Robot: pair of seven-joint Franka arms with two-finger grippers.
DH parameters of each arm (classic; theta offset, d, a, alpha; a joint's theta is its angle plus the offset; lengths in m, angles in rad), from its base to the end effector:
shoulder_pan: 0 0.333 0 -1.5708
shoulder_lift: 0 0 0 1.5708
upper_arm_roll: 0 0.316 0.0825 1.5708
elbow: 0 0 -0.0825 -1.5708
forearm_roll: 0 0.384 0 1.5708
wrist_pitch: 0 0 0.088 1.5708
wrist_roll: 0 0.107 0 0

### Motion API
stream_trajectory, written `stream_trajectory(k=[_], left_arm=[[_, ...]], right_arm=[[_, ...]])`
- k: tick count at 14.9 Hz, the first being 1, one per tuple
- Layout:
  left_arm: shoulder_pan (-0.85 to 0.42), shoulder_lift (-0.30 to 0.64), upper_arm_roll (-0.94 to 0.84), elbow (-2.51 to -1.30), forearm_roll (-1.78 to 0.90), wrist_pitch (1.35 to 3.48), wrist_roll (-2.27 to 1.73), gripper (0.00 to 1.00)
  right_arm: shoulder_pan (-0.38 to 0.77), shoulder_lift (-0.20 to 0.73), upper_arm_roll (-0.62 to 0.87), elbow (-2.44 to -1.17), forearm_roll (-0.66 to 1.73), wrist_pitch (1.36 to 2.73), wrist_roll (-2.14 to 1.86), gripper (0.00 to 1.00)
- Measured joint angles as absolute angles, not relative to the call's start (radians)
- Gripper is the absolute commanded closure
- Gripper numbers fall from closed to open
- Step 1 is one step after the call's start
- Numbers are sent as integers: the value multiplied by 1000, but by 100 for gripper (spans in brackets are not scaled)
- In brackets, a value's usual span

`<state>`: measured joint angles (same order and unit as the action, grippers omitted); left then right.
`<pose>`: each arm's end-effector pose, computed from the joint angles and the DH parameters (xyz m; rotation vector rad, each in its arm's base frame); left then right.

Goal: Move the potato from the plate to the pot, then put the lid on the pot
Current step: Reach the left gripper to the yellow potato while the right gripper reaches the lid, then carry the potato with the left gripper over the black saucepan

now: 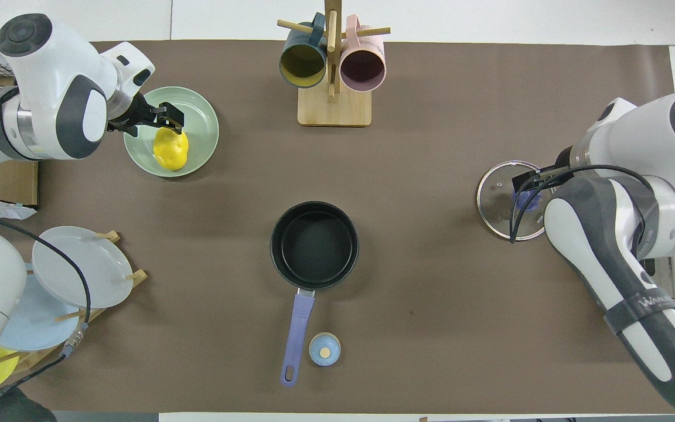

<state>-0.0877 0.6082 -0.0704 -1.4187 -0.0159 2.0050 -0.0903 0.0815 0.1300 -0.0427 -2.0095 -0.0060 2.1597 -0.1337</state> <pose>0.7073 -0.1043 0.3421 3.0887 -0.0754 -0.0419 0.5804 0.0228 0.3932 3.1178 0.2754 0.0310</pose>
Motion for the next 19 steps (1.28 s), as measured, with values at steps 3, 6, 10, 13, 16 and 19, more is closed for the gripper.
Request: stream_trajectory(k=[3,6,10,13,16,19], left_arm=[[-100,608,-71,-1456,-15,2041,-90,0],[-102,607,-71,-1472,-15,2055,-90,49],[-102,602,-70,-1473,-14,2054,-89,100],[-102,590,-72,-1447,-17,2029,-104,100],[-128,503,-81,-1396,-36,1951,-245,100],[-231,371,-95,-1412,-65,1822,-407,100]], right_arm=[[92,130,-40,-2083,-6,2241,-134,0],[97,139,-40,-2110,-6,2287,-136,1],[90,189,-46,-2114,-6,2328,-212,2],[85,198,-46,-2114,-6,2329,-223,14],[85,198,-46,-2114,-6,2327,-223,27],[85,198,-48,-2110,-6,2321,-223,39]])
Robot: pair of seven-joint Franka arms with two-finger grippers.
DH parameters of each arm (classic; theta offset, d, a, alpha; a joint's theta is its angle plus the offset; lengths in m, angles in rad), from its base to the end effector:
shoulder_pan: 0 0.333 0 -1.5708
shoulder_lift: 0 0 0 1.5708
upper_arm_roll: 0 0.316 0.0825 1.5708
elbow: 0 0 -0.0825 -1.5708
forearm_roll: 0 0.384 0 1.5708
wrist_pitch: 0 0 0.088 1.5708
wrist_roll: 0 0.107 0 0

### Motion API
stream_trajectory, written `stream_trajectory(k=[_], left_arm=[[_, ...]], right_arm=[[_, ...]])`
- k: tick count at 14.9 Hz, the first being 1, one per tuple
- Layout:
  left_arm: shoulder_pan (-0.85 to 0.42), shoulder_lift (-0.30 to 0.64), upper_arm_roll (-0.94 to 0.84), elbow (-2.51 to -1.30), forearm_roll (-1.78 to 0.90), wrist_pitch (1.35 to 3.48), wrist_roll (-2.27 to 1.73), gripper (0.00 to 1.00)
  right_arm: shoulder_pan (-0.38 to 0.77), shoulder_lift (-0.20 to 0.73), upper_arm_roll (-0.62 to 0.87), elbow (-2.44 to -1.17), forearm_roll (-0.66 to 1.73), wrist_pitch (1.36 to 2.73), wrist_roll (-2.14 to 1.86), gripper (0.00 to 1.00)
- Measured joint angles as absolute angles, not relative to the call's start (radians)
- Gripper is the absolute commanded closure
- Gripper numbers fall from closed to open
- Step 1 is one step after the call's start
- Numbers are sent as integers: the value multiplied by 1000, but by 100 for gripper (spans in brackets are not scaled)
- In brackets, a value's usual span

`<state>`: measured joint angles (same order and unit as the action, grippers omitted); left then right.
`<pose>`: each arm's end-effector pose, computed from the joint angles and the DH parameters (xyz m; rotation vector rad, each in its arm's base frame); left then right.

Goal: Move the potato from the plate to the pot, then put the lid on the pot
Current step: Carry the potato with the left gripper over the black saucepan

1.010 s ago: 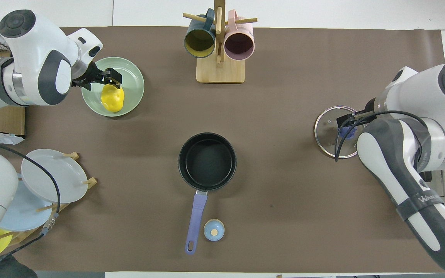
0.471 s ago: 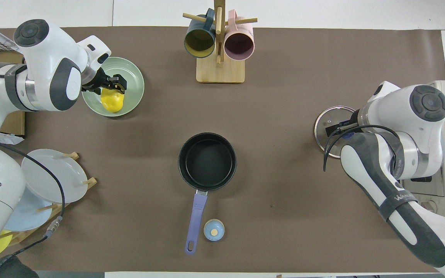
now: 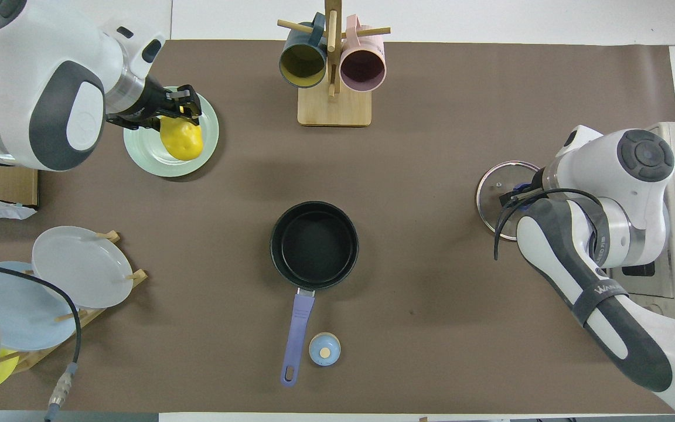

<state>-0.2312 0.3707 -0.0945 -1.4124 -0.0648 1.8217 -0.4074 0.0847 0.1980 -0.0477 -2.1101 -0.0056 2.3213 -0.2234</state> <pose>0.6419 -0.2120 0.4951 3.0324 0.1572 0.0041 0.5718 0.0215 0.3238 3.0994 0.4134 0.0189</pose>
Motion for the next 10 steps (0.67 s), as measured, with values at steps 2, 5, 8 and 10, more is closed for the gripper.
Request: stream_trajectory(k=[2,5,8,10], left_arm=[[-348,301,-98,-1487,-66,1805,-537,100],[-502,231,-101,-1697,-66,1981,-663,100],[-576,183,-100,-1932,-66,2216,-691,100],[-597,175,-99,-1999,-66,2263,-697,100]], right_arm=[[84,198,-48,-2105,-6,2316,-223,65],[84,198,-48,-2083,-6,2261,-224,100],[89,198,-44,-2025,-5,2183,-224,100],[99,196,-41,-1974,-5,2110,-224,100]])
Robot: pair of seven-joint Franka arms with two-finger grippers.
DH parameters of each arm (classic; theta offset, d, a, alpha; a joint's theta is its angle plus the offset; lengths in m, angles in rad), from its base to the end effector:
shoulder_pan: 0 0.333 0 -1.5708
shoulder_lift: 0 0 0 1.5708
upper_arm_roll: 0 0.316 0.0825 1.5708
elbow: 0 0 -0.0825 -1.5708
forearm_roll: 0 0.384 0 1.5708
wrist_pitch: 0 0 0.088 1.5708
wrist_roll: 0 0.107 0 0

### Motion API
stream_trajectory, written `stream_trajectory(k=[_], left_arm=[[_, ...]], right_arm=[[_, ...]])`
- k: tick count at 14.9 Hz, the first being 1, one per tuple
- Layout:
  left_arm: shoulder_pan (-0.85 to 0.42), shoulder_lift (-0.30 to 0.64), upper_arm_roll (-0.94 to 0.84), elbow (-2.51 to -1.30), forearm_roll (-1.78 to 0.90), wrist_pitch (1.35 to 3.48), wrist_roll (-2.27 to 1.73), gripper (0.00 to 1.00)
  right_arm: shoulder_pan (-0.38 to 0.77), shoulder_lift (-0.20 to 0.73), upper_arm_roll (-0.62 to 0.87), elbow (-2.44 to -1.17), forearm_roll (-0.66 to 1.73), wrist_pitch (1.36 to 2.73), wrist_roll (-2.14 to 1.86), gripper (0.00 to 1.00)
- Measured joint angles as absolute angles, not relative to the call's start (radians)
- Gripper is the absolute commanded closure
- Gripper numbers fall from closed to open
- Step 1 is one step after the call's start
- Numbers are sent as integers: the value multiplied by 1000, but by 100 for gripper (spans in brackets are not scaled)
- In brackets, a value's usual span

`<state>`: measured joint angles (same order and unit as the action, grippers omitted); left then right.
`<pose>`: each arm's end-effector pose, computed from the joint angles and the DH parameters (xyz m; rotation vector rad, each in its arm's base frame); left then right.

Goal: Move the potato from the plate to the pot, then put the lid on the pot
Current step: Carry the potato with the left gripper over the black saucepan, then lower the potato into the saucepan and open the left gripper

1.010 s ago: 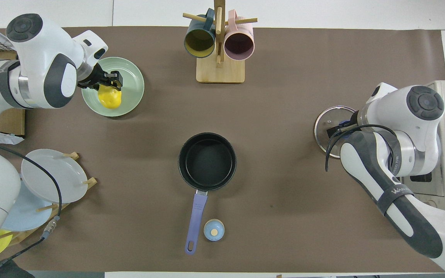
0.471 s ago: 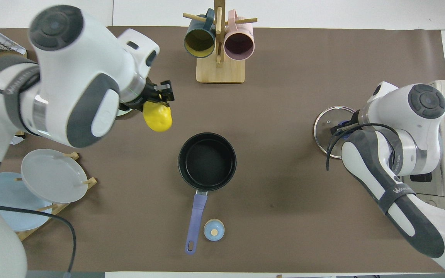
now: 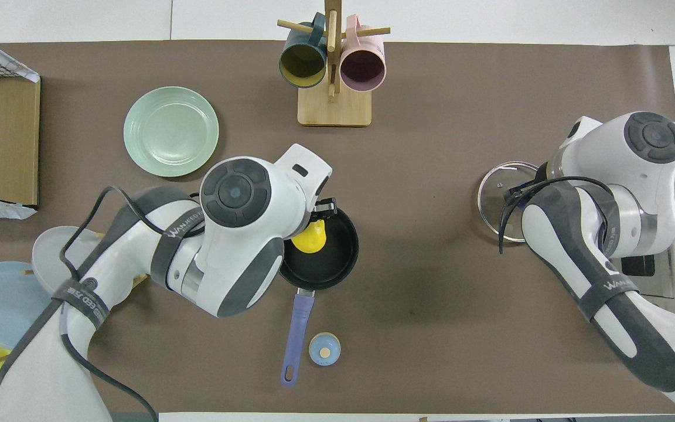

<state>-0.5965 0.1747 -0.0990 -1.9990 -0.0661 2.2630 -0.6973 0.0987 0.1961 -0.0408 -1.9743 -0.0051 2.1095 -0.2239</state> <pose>0.4579 -0.3822 0.3819 3.0295 0.0666 0.0366 0.5864 0.0345 0.3662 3.1012 0.4451 -0.0965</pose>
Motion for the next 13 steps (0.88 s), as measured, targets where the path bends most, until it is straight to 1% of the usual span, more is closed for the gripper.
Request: stream_trajectory(k=[1,4,5,6,8,13], left_arm=[[-603,173,-99,-2012,-66,2269,-699,100],[-634,172,-97,-2049,-66,2312,-712,100],[-647,172,-96,-2067,-66,2331,-720,100],[-659,173,-96,-2084,-66,2344,-725,100],[-667,174,-91,-2096,-64,2367,-727,100],[-675,190,-85,-2101,-45,2380,-728,100]], right_arm=[[106,194,-39,-1922,-5,2037,-224,100],[131,179,-33,-1697,-2,1778,-224,100],[137,171,-26,-1647,-1,1727,-224,100],[143,163,-15,-1621,0,1695,-220,100],[157,155,-2,-1608,2,1661,-181,100],[162,167,-4,-1611,2,1651,-157,100]])
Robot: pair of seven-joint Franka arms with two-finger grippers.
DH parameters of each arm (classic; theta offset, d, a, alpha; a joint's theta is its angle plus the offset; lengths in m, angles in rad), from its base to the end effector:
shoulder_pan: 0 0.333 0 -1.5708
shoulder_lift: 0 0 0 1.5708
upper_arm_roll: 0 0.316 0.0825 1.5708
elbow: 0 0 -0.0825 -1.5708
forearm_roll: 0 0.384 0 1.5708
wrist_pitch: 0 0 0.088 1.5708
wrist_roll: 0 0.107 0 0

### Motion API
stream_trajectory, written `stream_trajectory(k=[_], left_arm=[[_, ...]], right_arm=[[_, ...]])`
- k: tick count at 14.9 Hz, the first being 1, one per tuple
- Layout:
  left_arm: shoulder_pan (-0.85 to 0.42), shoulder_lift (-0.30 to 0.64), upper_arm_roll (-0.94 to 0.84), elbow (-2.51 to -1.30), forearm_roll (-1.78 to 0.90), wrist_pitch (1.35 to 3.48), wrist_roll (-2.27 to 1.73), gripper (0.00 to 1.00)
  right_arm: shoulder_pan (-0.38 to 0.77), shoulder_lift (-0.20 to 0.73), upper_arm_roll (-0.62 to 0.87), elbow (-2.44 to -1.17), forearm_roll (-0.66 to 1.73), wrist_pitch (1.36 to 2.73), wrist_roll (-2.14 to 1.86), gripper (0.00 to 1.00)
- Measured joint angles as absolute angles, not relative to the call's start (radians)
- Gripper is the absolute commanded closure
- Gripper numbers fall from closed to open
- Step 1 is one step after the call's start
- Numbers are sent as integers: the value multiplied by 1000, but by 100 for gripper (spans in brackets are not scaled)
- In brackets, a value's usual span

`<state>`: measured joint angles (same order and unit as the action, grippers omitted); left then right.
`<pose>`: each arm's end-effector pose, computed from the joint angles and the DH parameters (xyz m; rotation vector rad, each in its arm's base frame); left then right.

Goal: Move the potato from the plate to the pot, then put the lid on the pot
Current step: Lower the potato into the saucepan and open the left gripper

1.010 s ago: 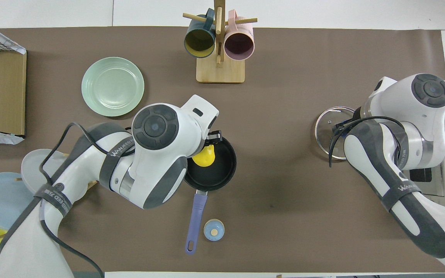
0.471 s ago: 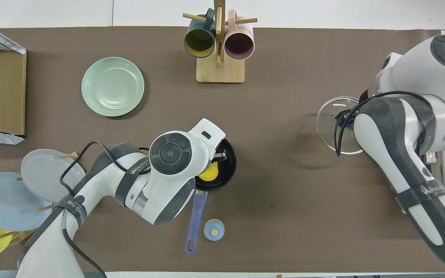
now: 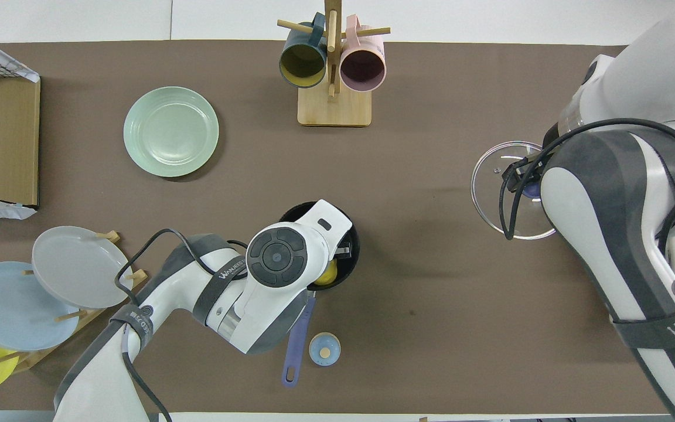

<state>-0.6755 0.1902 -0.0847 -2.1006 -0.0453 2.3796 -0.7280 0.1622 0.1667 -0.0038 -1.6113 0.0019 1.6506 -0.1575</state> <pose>0.4214 -0.4000 0.3382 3.0450 0.0022 0.0499 0.5927 0.0950 0.5154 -3.0951 -0.4926 0.1999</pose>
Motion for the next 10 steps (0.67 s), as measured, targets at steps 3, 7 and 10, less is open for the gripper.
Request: stream_trajectory(k=[3,7,10], left_arm=[[-675,208,-83,-2101,-27,2380,-728,100],[-675,216,-81,-2101,-22,2380,-725,100],[-675,220,-80,-2101,-21,2381,-706,0]], right_arm=[[163,167,-4,-1611,2,1651,-157,100],[163,167,-3,-1611,2,1651,-157,100],[163,167,-3,-1611,2,1651,-157,100]])
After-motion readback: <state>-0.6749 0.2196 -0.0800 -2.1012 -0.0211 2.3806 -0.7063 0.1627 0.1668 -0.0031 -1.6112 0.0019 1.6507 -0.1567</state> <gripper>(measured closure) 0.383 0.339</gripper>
